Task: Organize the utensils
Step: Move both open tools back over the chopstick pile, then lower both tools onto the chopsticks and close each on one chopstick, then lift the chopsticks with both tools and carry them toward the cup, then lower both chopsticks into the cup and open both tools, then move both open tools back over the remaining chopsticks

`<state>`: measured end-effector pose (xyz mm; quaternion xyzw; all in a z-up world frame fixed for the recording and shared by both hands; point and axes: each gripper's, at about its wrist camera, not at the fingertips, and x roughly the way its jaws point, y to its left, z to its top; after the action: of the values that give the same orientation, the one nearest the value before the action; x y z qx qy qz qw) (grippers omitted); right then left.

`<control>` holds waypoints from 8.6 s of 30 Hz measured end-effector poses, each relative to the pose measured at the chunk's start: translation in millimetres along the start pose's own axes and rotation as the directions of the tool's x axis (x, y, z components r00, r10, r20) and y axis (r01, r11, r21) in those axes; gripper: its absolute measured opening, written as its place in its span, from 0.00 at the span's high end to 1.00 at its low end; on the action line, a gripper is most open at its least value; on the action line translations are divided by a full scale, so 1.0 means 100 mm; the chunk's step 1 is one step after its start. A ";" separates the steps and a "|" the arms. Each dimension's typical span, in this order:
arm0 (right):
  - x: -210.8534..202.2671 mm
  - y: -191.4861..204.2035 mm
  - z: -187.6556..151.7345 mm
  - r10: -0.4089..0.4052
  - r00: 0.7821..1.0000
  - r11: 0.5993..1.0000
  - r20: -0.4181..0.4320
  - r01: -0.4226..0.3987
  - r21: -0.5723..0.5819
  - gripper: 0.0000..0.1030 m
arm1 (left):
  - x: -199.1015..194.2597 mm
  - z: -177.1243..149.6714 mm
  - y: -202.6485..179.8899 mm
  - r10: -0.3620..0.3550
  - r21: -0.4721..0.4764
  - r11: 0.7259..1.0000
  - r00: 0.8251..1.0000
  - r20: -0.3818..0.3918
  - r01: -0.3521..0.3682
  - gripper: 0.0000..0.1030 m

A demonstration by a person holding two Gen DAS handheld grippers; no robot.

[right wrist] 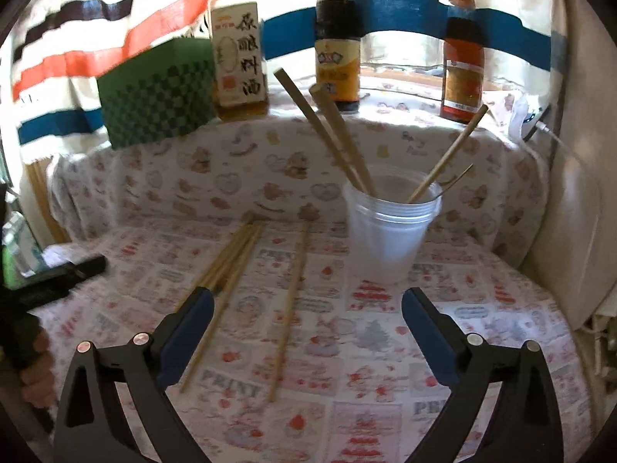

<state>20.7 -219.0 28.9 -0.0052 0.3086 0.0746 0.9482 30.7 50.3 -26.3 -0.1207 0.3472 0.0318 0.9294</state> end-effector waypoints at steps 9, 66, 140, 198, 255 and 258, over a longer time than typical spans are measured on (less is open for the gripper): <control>0.11 0.04 -0.06 -0.042 0.996 0.999 -0.073 0.042 -0.006 0.61 | 0.13 -0.05 -0.07 -0.060 0.059 0.996 0.993 -0.097 0.066 0.14; 0.27 0.07 -0.16 -0.026 0.975 1.000 -0.221 0.023 -0.016 0.95 | 0.15 -0.23 -0.49 -0.083 0.218 0.968 0.979 -0.188 0.124 1.00; -0.86 -0.18 -0.02 0.215 0.906 0.959 0.365 -0.266 0.095 0.95 | -1.48 -0.11 -0.27 -0.370 0.264 0.926 0.792 0.485 0.271 0.96; -0.55 -0.96 1.33 -0.160 0.856 0.971 0.491 0.047 0.235 0.94 | -0.30 1.57 -1.85 -0.491 0.208 0.870 0.757 0.431 0.447 0.96; -0.68 0.01 0.34 0.008 0.975 0.995 0.222 -0.030 0.096 0.10 | -1.21 0.16 -0.32 -0.173 0.104 0.985 0.871 0.459 0.141 0.00; -0.48 0.03 0.24 0.028 0.985 0.994 0.169 -0.045 0.096 0.10 | -1.08 0.18 -0.26 -0.142 0.067 0.990 0.898 0.416 0.125 0.00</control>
<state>-4.4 -220.9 76.9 0.0539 0.2314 0.0768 0.9683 -35.7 32.3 62.3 -0.1166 0.1307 -0.0136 0.9844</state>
